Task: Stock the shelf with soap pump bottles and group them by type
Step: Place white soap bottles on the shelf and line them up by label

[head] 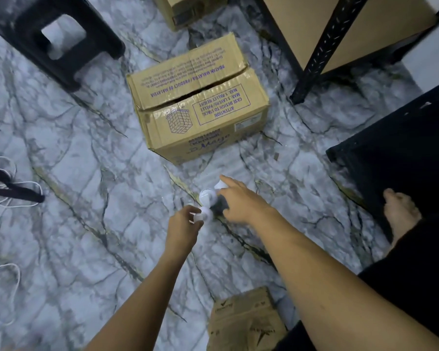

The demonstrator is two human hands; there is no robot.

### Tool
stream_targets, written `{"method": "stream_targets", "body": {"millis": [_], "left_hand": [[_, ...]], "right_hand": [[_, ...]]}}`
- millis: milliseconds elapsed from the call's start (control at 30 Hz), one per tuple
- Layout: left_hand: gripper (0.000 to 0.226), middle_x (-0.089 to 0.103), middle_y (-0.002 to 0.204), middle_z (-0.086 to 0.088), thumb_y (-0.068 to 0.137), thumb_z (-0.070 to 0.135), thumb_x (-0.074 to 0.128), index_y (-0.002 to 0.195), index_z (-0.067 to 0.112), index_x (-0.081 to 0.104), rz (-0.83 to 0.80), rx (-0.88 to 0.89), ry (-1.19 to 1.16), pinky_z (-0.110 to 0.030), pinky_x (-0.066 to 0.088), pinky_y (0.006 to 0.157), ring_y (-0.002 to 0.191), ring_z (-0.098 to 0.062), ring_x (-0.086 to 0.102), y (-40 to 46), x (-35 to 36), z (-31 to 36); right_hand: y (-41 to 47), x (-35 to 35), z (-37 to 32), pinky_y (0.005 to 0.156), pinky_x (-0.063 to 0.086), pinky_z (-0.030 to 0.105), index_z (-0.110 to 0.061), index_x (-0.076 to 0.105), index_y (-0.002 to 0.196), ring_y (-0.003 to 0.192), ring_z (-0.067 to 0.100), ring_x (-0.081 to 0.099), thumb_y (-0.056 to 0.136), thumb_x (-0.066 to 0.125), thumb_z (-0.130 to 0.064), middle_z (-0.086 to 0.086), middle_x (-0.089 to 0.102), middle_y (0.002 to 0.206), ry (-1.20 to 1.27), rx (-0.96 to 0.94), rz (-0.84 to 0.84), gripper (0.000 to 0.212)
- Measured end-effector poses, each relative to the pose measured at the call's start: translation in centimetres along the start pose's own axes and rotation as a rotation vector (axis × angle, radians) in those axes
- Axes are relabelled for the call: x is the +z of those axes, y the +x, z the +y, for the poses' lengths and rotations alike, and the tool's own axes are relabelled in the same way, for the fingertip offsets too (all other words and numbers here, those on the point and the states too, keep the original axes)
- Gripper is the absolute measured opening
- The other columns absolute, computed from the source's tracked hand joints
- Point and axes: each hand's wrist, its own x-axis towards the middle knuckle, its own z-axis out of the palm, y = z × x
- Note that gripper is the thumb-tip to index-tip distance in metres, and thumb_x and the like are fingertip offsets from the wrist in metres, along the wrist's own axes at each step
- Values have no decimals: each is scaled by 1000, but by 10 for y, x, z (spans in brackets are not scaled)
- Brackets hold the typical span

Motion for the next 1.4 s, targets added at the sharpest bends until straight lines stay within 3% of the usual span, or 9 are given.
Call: {"method": "stream_targets", "body": {"millis": [267,400,533,633,767,867,1067,1200,1400], "left_hand": [[17,70,70,-4,85,9,66,100,19,66,-18,-73,-12,-10,38,46,61,-10,63,-2,1,3],[19,70,72,-3,87,11,66,104,19,64,-55,-78,-24,-9,39,46,69,-14,65,-8,1,4],[23,69,72,-3,88,5,62,109,17,64,-109,-68,-32,-16,44,50,58,-12,58,-22,-3,13],[23,70,71,-4,89,6,61,109,15,65,-144,-45,-29,-18,46,50,52,-8,57,-31,-9,18],[26,74,70,-2,87,7,57,107,17,69,-222,-8,4,-37,60,70,68,-22,70,-40,-20,28],[26,74,78,-5,87,10,56,107,18,70,-267,25,0,-37,60,69,72,-27,72,-46,-28,41],[17,71,73,-10,94,9,56,106,15,67,-306,213,31,-17,42,43,43,-2,55,-66,-46,90],[12,71,69,-6,94,17,61,105,17,67,-288,390,112,-23,46,51,63,-20,67,-86,-61,130],[16,54,77,11,87,26,72,101,19,69,-175,687,258,-16,33,53,69,-3,51,-128,-86,201]], "right_hand": [[2,19,-1,102,43,28,-11,66,119,131,22,45,91,62,-9,5,38,142,480,76,88,28],[-14,9,2,70,38,9,-19,66,120,109,13,49,92,59,-11,-3,44,128,557,126,133,30],[-37,-9,3,87,51,28,-22,67,114,103,16,59,89,56,-8,-3,58,112,570,159,132,31],[-56,-17,2,82,48,29,-19,64,121,99,20,57,89,56,-7,0,54,110,525,190,130,34],[-84,-24,-1,80,44,29,-16,59,129,94,21,53,92,58,-8,4,51,115,424,218,124,38],[-106,-35,-2,89,53,38,-17,58,131,100,24,60,91,55,-6,8,55,125,391,259,196,42],[-157,-63,-8,81,52,35,-21,60,128,100,25,57,90,58,-5,7,49,128,224,247,349,41],[-197,-87,-17,86,53,39,-23,59,129,105,26,56,89,55,-3,5,45,128,117,229,441,45],[-269,-129,-33,90,51,41,-25,61,126,111,25,55,91,57,-9,5,50,125,49,195,669,39]]}}
